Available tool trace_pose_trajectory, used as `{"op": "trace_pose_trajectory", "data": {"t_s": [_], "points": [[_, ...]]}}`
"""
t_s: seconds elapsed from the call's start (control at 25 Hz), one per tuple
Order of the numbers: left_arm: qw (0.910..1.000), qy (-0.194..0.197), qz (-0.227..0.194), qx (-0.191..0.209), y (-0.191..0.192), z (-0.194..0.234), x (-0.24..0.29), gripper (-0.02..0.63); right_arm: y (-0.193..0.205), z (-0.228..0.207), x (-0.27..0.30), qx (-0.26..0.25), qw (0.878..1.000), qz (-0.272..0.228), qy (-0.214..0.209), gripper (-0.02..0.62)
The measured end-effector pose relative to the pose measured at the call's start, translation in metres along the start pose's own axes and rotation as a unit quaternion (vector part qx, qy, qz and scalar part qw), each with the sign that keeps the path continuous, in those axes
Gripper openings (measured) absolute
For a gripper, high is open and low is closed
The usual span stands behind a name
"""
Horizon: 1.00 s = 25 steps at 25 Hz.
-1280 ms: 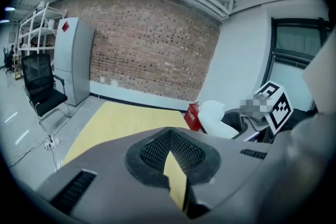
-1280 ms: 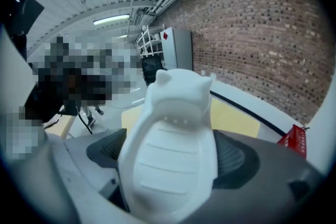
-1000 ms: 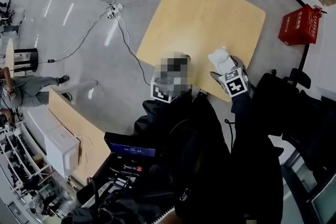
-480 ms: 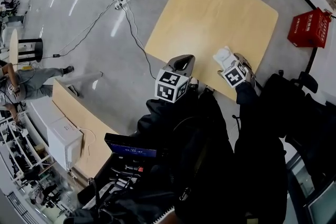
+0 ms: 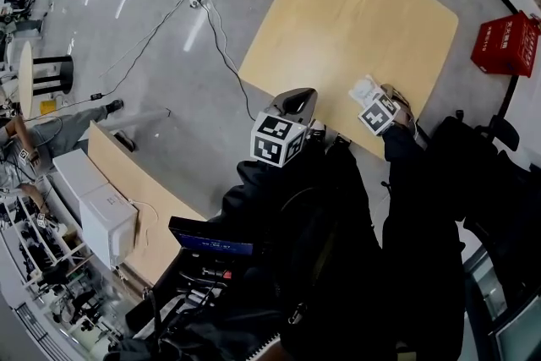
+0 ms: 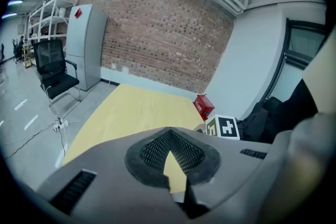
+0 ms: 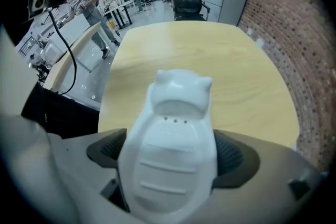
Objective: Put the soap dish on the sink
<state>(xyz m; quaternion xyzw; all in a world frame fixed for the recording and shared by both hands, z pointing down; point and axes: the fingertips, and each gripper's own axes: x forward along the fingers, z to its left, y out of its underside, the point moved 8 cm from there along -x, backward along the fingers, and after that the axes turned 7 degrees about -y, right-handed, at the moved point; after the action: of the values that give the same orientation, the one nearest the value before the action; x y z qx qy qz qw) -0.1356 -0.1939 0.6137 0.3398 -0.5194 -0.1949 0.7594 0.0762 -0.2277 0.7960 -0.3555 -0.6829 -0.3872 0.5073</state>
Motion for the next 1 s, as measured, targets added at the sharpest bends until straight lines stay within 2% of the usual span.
{"op": "trace_pose_trajectory", "data": {"t_s": [0.24, 0.4, 0.56, 0.72, 0.84, 1.0], "points": [[1.0000, -0.006, 0.004, -0.001, 0.006, 0.004, -0.004, 0.002, 0.004, 0.007, 0.013, -0.004, 1.000, 0.012, -0.001, 0.517], [0.9999, -0.009, 0.005, -0.003, 0.010, 0.006, -0.006, 0.002, 0.004, 0.007, 0.016, -0.004, 1.000, 0.001, -0.004, 0.517], [0.9999, -0.009, 0.006, -0.002, 0.010, 0.005, -0.007, 0.002, 0.003, 0.006, 0.009, 0.001, 0.999, -0.051, -0.007, 0.517], [1.0000, -0.006, 0.000, 0.002, 0.004, 0.004, -0.008, 0.002, 0.000, 0.005, -0.018, 0.015, 0.993, -0.119, 0.008, 0.517], [0.9999, 0.000, -0.012, 0.007, -0.003, 0.000, -0.015, 0.002, 0.002, 0.010, -0.063, 0.044, 0.980, -0.186, 0.050, 0.516], [0.9990, 0.014, -0.038, 0.017, -0.021, -0.008, -0.024, 0.002, 0.006, 0.027, -0.146, 0.081, 0.949, -0.285, 0.106, 0.501]]}}
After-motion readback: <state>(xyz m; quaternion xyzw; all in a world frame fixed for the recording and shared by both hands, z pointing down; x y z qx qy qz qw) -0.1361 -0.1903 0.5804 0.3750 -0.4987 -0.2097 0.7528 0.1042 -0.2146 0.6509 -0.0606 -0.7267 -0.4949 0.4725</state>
